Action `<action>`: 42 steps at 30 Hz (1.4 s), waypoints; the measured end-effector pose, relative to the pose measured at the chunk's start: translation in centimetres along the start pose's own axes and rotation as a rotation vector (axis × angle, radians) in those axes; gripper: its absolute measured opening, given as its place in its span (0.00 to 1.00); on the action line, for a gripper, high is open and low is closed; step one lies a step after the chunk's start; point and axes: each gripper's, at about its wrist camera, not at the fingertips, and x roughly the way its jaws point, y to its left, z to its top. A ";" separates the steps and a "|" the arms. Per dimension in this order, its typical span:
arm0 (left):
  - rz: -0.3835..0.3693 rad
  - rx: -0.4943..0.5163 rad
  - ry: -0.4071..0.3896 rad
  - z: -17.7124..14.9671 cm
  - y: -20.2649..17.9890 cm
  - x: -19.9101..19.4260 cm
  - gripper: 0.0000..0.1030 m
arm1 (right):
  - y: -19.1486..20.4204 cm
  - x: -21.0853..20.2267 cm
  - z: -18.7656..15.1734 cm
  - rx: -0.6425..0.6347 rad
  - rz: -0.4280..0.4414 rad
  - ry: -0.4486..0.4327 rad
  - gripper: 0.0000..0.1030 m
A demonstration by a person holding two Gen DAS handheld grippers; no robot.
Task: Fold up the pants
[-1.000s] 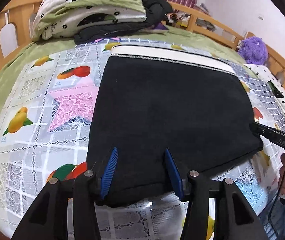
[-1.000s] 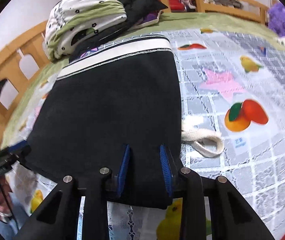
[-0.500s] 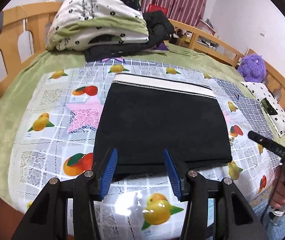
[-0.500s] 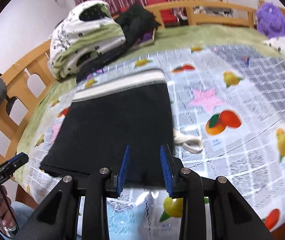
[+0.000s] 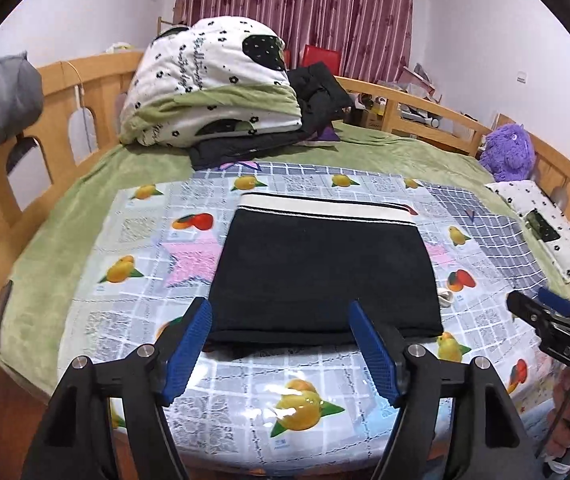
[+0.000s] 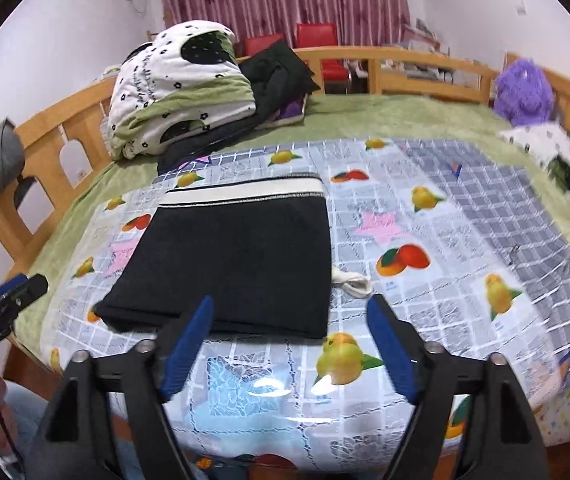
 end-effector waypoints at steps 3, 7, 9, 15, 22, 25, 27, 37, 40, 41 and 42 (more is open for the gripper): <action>-0.005 -0.002 -0.002 -0.2 -0.2 -0.5 0.73 | 0.8 -1.0 -0.2 -0.033 -0.053 -0.025 0.87; -0.013 -0.005 0.004 -0.2 -0.4 -0.6 0.73 | 0.3 -1.4 -0.4 -0.009 -0.061 -0.009 0.87; -0.009 0.004 -0.004 -0.3 -0.7 -0.8 0.74 | 0.4 -1.8 -0.4 -0.017 -0.067 -0.019 0.87; -0.021 0.024 0.000 -0.5 -1.7 -0.7 0.74 | 0.7 -2.9 -0.6 -0.030 -0.068 -0.034 0.87; -0.017 0.026 0.003 -0.5 -1.7 -0.7 0.74 | 0.9 -3.1 -0.6 -0.026 -0.067 -0.033 0.87; -0.016 0.025 -0.001 -0.4 -1.6 -0.7 0.74 | 0.8 -2.9 -0.5 -0.015 -0.060 -0.020 0.87; -0.014 0.022 0.001 -0.4 -1.5 -0.7 0.74 | 0.7 -2.9 -0.4 -0.010 -0.054 -0.023 0.87; -0.012 0.022 0.004 -0.5 -1.3 -0.7 0.75 | 1.0 -2.8 -0.4 -0.005 -0.066 -0.019 0.87; -0.014 0.020 0.002 -0.4 -1.3 -0.7 0.75 | 1.0 -2.9 -0.4 -0.004 -0.068 -0.021 0.87; -0.014 0.021 0.003 -0.4 -1.3 -0.7 0.75 | 1.0 -2.9 -0.4 -0.003 -0.068 -0.019 0.87; -0.014 0.022 0.003 -0.4 -1.3 -0.7 0.75 | 1.0 -2.9 -0.4 -0.002 -0.069 -0.018 0.87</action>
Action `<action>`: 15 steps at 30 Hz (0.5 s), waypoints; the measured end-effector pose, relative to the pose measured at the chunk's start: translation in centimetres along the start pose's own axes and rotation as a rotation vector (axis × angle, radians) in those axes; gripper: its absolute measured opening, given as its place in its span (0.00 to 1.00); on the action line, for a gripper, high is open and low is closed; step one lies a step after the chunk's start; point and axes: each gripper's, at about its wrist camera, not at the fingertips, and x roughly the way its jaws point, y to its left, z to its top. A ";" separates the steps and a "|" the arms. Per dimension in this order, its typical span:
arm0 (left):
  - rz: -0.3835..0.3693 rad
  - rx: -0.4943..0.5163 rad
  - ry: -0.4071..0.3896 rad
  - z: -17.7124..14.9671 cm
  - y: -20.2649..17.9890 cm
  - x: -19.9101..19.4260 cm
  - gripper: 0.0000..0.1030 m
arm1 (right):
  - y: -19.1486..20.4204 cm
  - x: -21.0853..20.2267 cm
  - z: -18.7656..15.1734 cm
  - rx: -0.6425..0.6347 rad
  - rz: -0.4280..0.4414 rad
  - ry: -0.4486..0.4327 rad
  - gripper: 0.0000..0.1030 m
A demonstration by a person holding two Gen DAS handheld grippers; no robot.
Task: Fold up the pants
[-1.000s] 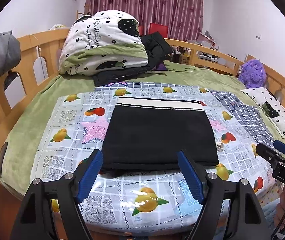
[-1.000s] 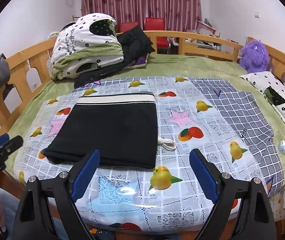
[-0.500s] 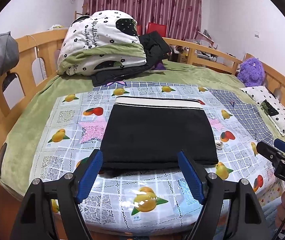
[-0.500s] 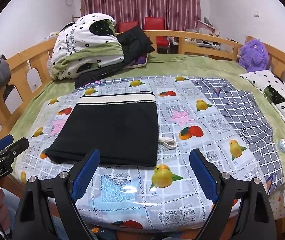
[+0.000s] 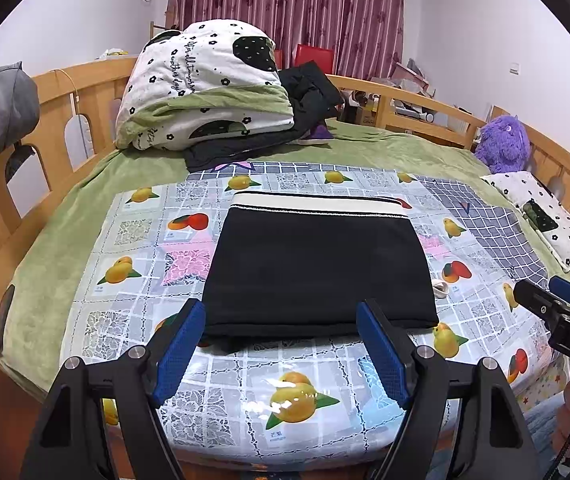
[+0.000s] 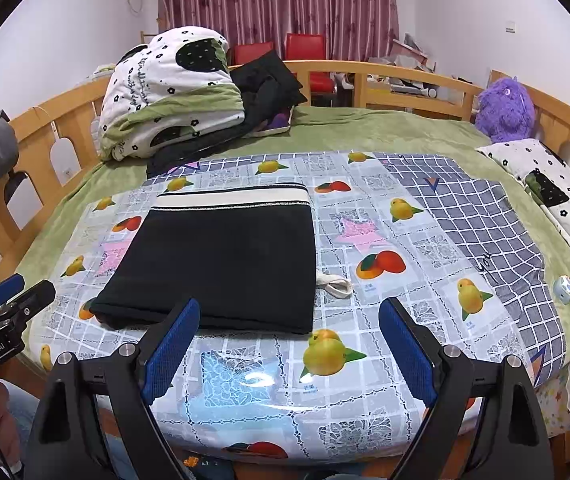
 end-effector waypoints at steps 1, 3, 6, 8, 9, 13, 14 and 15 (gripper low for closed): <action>0.002 0.001 -0.001 0.0 0.0 0.0 0.75 | 0.0 0.0 0.0 0.001 0.000 0.001 0.87; 0.013 0.005 -0.003 0.0 0.0 0.0 0.75 | 0.0 -0.1 0.0 0.001 0.002 0.000 0.87; 0.010 0.003 -0.003 0.0 0.1 0.0 0.75 | 0.1 0.0 0.0 0.001 0.000 0.002 0.87; 0.011 0.003 -0.003 0.0 0.1 0.0 0.75 | 0.2 0.0 0.0 0.004 0.001 0.001 0.87; 0.009 0.001 -0.003 0.0 0.2 0.0 0.75 | 0.2 -0.1 0.0 0.003 0.003 -0.001 0.87; 0.008 0.000 -0.003 0.0 0.3 0.0 0.75 | 0.3 0.0 0.0 -0.004 -0.002 -0.002 0.87; 0.009 0.000 -0.003 0.0 0.2 0.0 0.75 | 0.4 0.0 0.0 -0.005 -0.003 -0.001 0.87; 0.009 0.000 -0.003 0.0 0.2 0.0 0.75 | 0.4 0.0 0.0 -0.004 -0.003 0.000 0.87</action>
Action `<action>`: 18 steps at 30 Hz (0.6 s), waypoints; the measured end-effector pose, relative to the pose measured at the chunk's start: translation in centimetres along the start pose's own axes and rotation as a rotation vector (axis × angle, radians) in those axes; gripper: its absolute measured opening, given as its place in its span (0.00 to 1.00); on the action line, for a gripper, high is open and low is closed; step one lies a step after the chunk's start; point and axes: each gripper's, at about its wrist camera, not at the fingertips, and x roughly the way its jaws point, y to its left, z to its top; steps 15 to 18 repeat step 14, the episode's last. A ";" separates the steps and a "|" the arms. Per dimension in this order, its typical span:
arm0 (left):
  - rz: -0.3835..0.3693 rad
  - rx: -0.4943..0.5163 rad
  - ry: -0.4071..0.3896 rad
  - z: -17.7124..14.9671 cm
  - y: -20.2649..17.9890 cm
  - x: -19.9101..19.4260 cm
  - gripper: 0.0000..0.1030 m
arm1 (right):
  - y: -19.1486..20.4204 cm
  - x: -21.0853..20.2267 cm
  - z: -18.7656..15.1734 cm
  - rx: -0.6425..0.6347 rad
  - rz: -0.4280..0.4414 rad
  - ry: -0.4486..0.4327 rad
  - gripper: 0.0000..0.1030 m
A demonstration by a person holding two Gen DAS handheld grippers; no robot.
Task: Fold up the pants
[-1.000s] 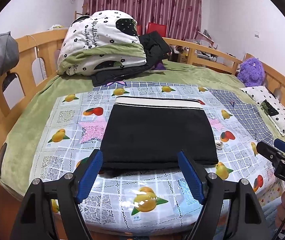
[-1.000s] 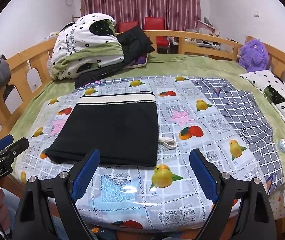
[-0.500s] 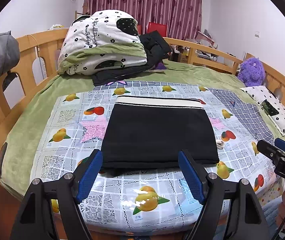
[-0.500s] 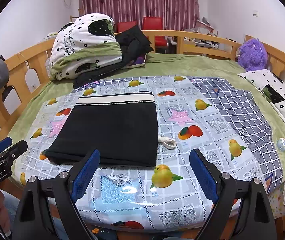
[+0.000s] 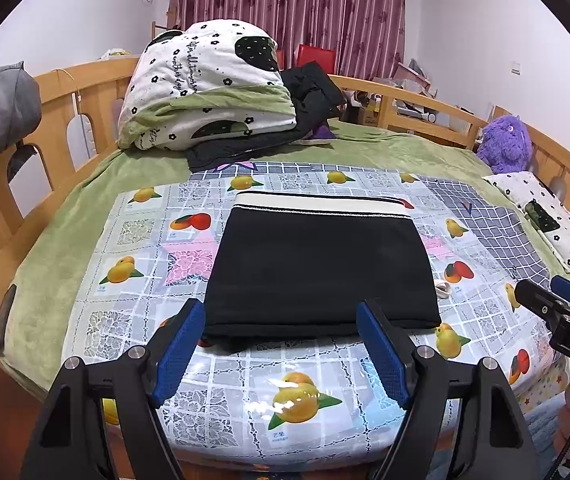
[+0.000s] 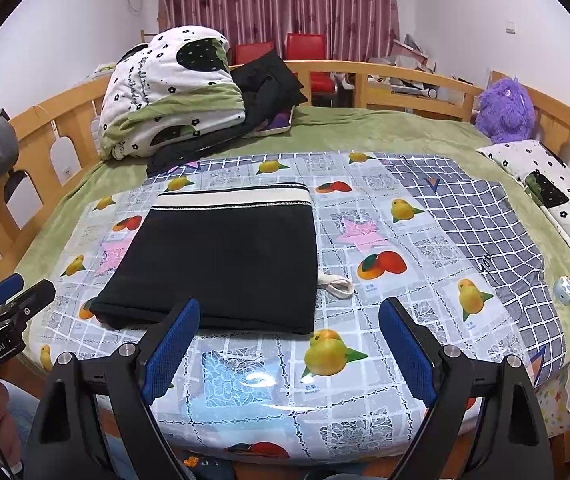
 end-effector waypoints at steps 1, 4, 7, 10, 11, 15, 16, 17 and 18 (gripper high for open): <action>-0.001 0.001 -0.001 0.0 0.0 0.0 0.75 | 0.0 0.0 0.0 0.001 0.001 -0.001 0.87; -0.002 0.000 -0.001 -0.1 0.0 0.0 0.75 | 0.0 0.0 0.1 0.003 0.002 0.000 0.87; -0.001 0.000 -0.002 -0.1 -0.1 0.0 0.75 | 0.0 0.0 0.1 0.002 0.001 0.000 0.87; 0.000 -0.003 -0.002 -0.2 -0.2 -0.1 0.75 | -0.1 0.0 0.1 0.003 0.003 0.000 0.87; 0.001 -0.003 -0.001 -0.2 -0.1 -0.1 0.75 | -0.1 0.0 0.1 0.003 0.003 -0.001 0.87; 0.002 -0.001 -0.004 -0.2 -0.1 -0.1 0.75 | -0.1 0.1 0.1 0.001 0.002 0.002 0.87; 0.002 -0.001 -0.004 -0.2 -0.1 -0.1 0.75 | -0.1 0.1 0.1 0.001 0.002 0.002 0.87; 0.002 -0.001 -0.004 -0.2 -0.1 -0.1 0.75 | -0.1 0.1 0.1 0.001 0.002 0.002 0.87; 0.002 -0.001 -0.004 -0.2 -0.1 -0.1 0.75 | -0.1 0.1 0.1 0.001 0.002 0.002 0.87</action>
